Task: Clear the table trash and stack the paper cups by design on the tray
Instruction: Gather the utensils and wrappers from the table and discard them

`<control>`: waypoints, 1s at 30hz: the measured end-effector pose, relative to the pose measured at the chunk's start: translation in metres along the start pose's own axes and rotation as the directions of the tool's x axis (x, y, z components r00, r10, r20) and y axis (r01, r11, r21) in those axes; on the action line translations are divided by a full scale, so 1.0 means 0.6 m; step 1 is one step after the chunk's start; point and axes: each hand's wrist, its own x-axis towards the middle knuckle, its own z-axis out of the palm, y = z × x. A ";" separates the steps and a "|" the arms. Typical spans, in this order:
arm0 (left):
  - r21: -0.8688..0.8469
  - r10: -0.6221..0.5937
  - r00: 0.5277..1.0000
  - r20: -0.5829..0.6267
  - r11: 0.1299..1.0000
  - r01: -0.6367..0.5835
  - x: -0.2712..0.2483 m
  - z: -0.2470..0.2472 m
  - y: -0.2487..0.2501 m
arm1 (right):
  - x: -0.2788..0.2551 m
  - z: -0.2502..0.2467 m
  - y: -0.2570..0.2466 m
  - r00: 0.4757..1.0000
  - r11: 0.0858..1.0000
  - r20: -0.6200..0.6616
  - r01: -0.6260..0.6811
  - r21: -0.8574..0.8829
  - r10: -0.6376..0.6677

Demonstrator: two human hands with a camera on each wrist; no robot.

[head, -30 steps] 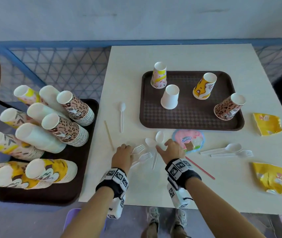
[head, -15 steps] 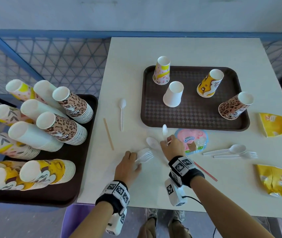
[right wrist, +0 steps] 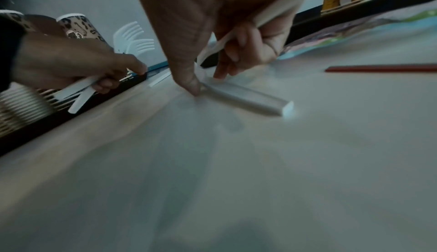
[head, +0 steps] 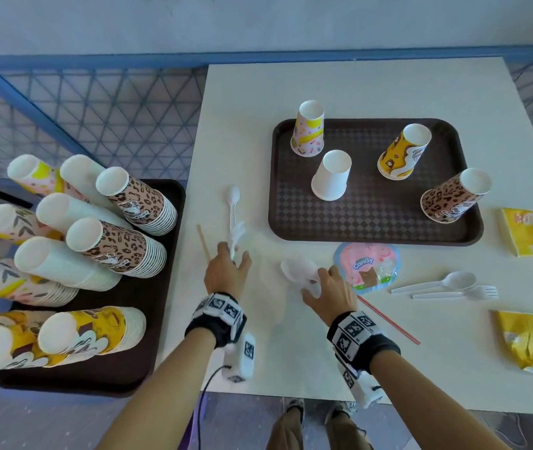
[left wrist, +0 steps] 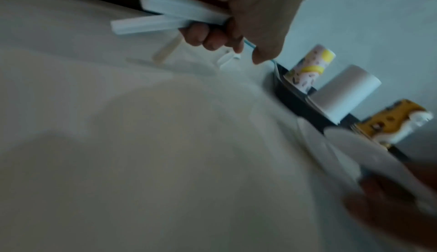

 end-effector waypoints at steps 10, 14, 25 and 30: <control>0.075 -0.080 0.996 -0.038 0.994 0.083 0.123 -0.015 0.063 | -0.029 0.013 0.019 0.990 0.993 -0.113 0.090 0.073 -0.082; 0.197 -0.111 0.994 0.010 0.975 0.107 0.131 -0.008 0.070 | -0.048 -0.004 0.035 0.979 0.990 -0.177 0.116 0.086 -0.099; 0.281 -0.064 0.991 0.122 0.959 0.027 0.029 0.012 0.041 | -0.087 -0.075 0.093 0.968 0.921 -0.200 -0.061 0.384 0.148; 0.330 0.064 0.964 0.258 0.932 -0.150 -0.068 0.024 0.039 | -0.110 -0.085 0.157 0.893 0.656 -0.190 -0.142 0.741 0.408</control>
